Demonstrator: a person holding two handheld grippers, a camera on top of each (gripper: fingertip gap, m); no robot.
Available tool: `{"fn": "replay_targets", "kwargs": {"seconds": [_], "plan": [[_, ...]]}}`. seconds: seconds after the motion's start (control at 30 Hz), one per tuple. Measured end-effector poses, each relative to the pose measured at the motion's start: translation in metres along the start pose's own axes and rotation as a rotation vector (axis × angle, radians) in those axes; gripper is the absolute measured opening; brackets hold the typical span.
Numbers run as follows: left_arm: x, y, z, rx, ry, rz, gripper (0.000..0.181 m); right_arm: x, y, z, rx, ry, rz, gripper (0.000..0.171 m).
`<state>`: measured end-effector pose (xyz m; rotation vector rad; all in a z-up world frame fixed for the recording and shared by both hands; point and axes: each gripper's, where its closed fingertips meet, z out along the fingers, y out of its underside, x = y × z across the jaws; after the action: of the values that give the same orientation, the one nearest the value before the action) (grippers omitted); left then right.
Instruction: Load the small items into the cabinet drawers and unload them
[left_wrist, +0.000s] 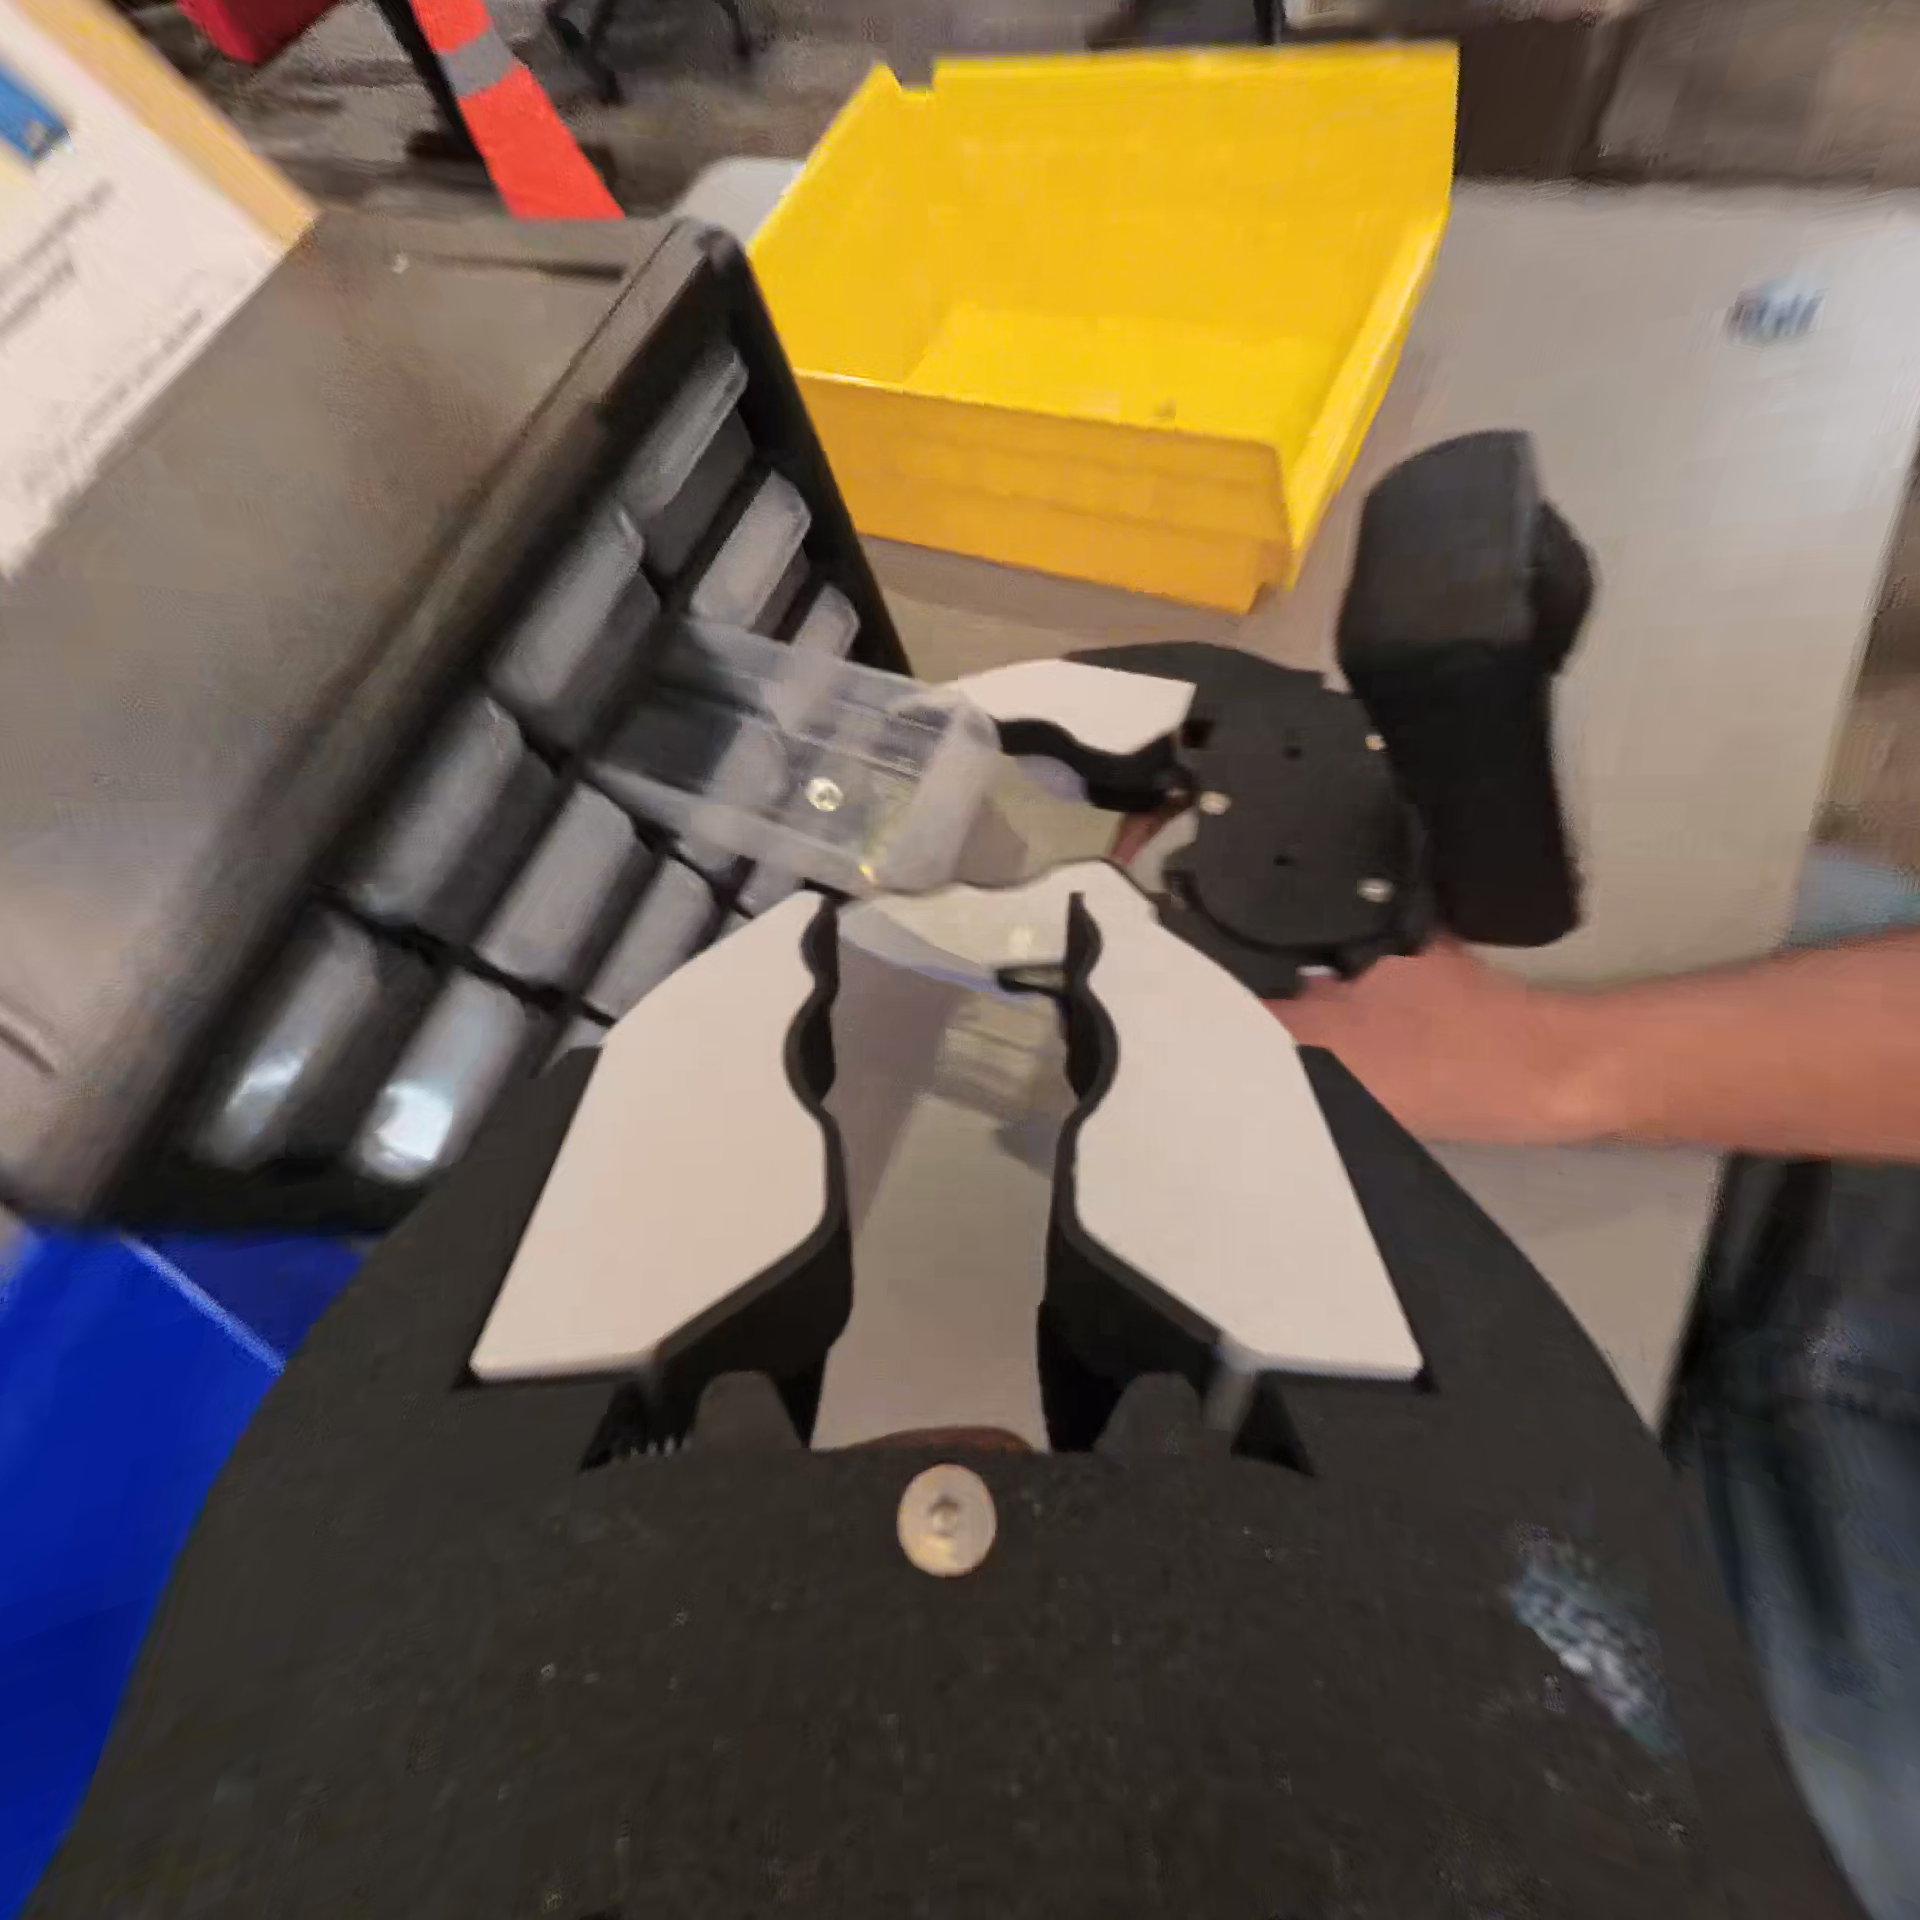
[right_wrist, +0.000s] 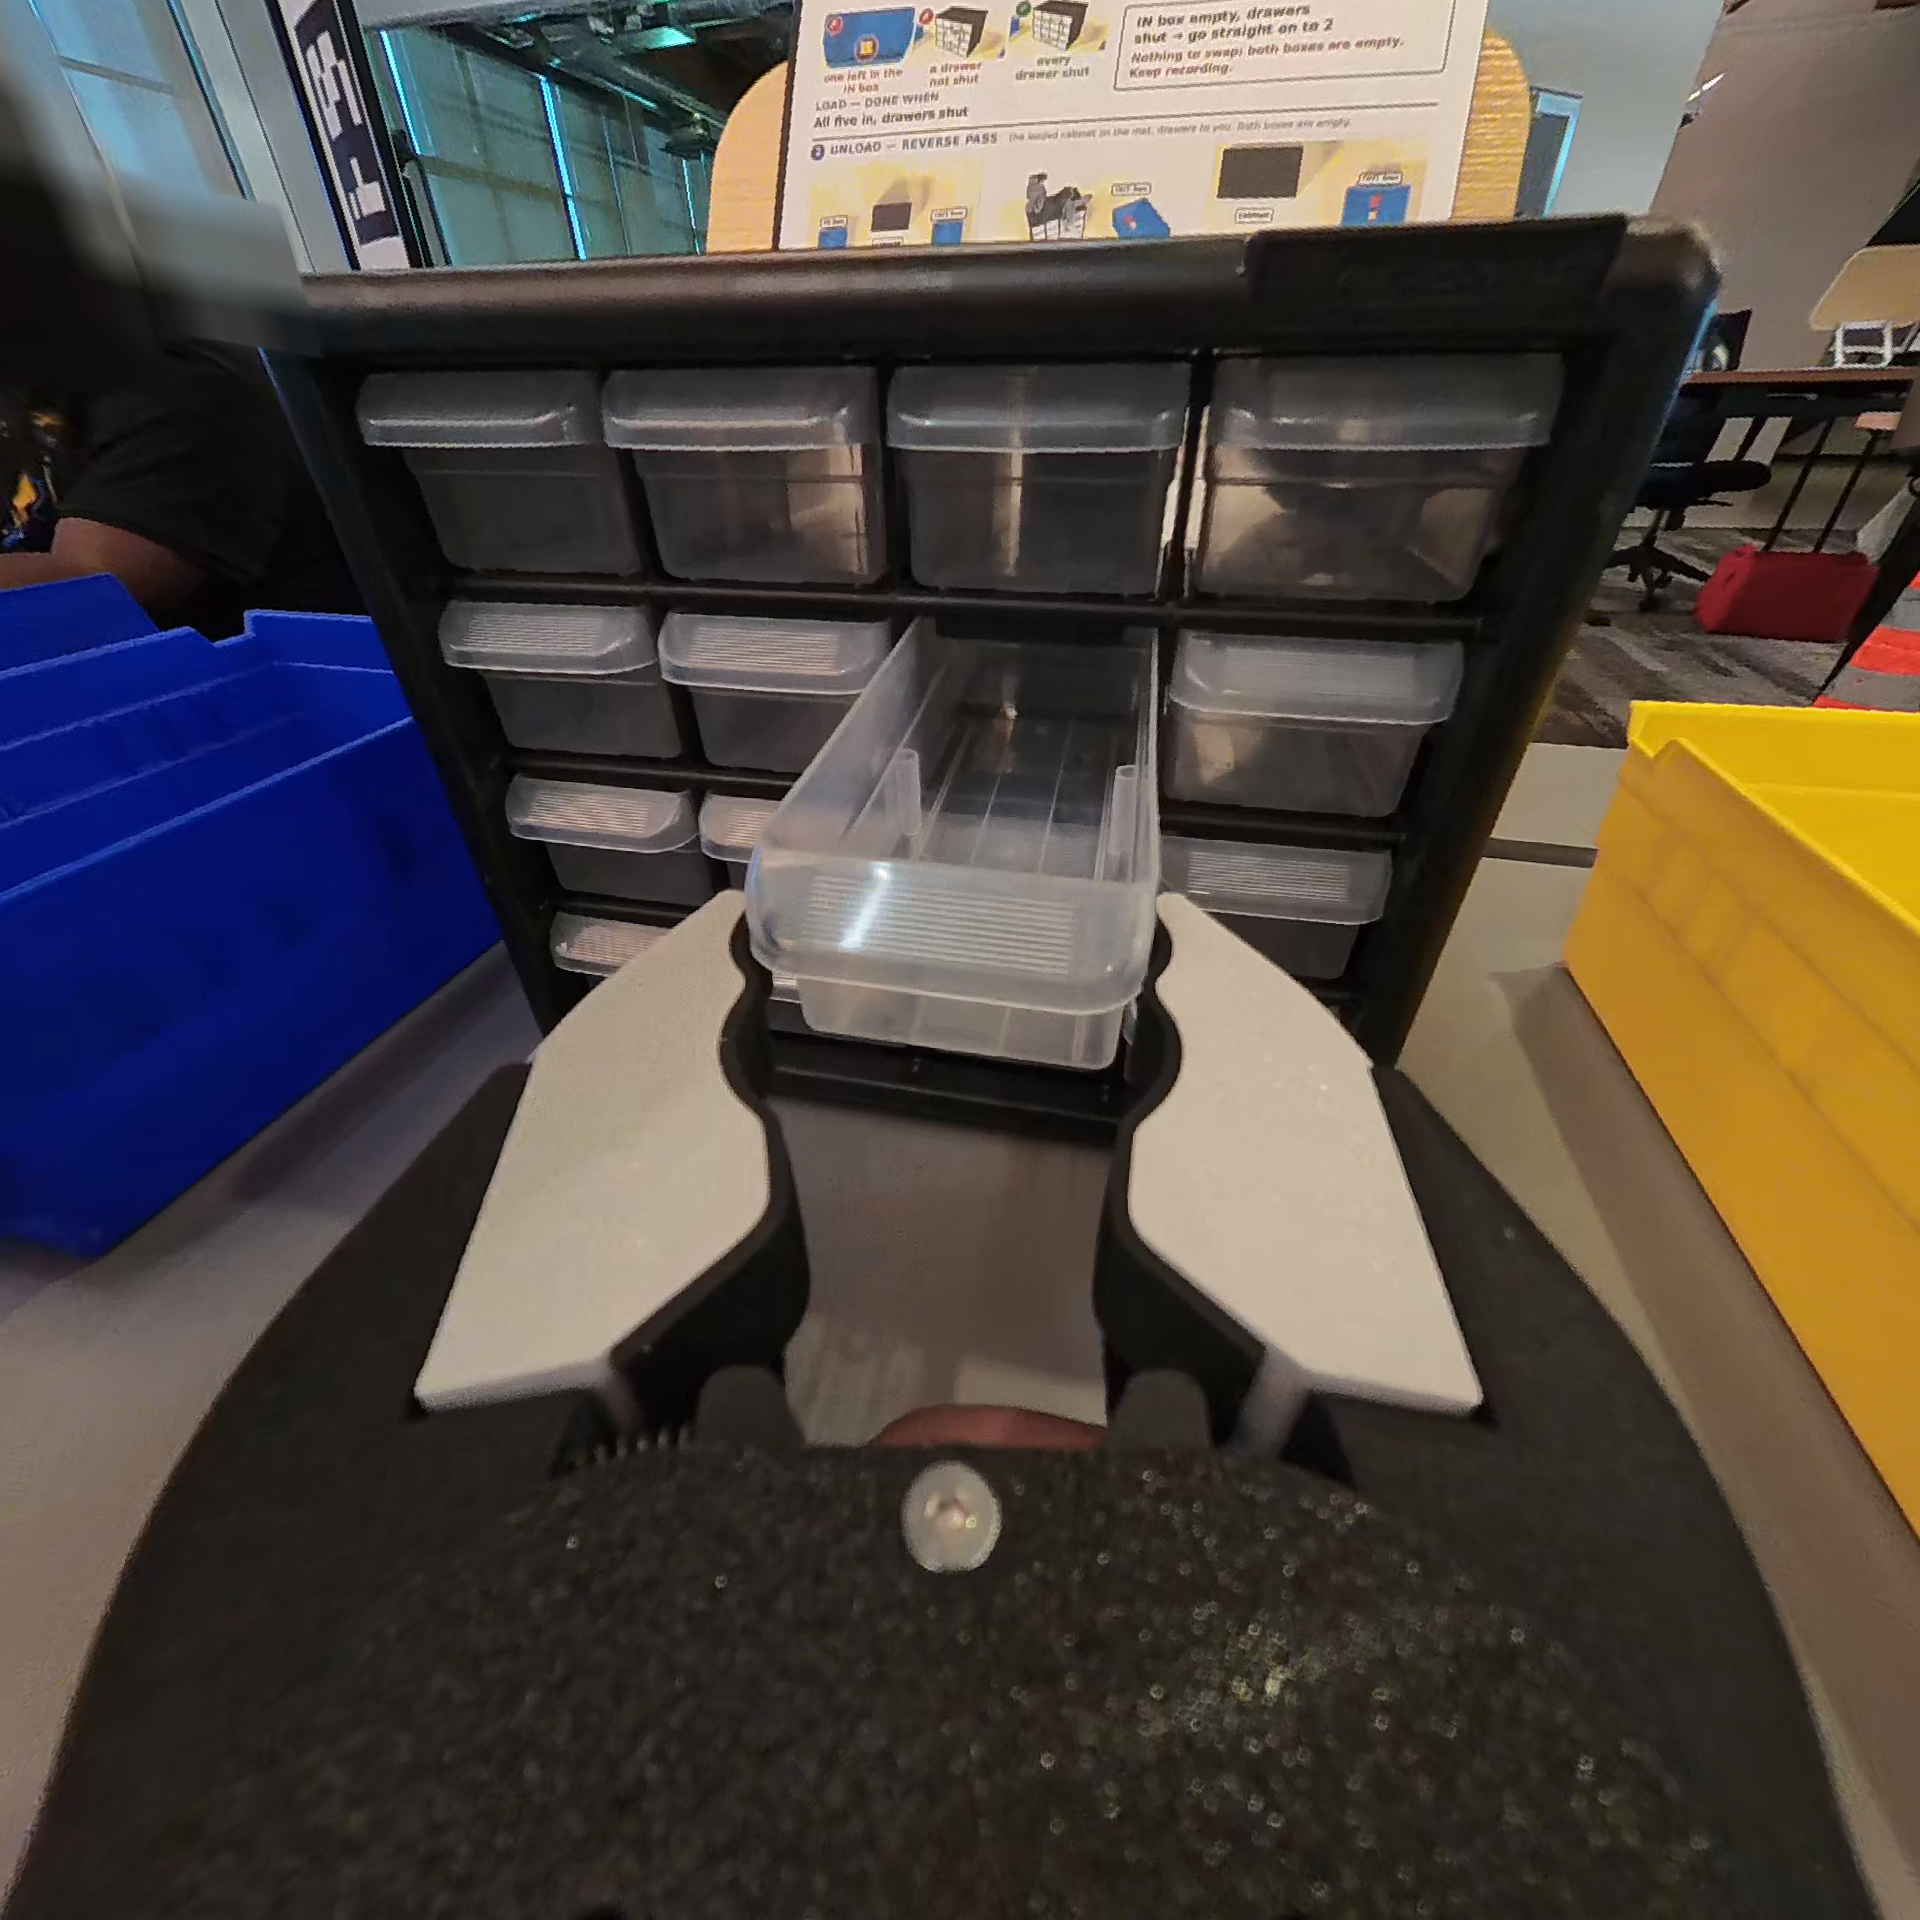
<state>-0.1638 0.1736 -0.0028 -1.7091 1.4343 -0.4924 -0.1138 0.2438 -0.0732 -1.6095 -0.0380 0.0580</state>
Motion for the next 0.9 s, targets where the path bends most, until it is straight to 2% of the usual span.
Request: {"fn": "replay_targets", "kwargs": {"seconds": [0.1, 0.2, 0.3, 0.4, 0.57, 0.7, 0.9], "plan": [[-0.02, -0.017, 0.028, -0.157, 0.069, 0.235, 0.035, 0.001, 0.001, -0.002, -0.004, -0.002, 0.0, 0.067], [-0.028, -0.013, 0.058, -0.32, 0.165, 0.364, 0.035, -0.001, 0.001, -0.004, -0.008, 0.004, -0.007, 0.066], [-0.03, 0.0, 0.081, -0.472, 0.239, 0.389, 0.035, -0.002, 0.002, -0.004, -0.013, 0.011, -0.021, 0.067], [-0.04, 0.013, 0.093, -0.595, 0.242, 0.381, 0.035, -0.001, 0.002, -0.004, -0.011, 0.007, -0.019, 0.067], [-0.037, 0.016, 0.104, -0.674, 0.301, 0.356, 0.03, -0.001, 0.002, -0.004, -0.013, 0.003, -0.015, 0.067], [-0.037, 0.023, 0.11, -0.778, 0.262, 0.411, 0.031, -0.001, 0.002, -0.005, -0.016, 0.001, -0.016, 0.067], [-0.039, 0.028, 0.114, -0.853, 0.207, 0.431, 0.035, 0.001, 0.004, -0.009, -0.018, 0.005, -0.02, 0.066]]}}
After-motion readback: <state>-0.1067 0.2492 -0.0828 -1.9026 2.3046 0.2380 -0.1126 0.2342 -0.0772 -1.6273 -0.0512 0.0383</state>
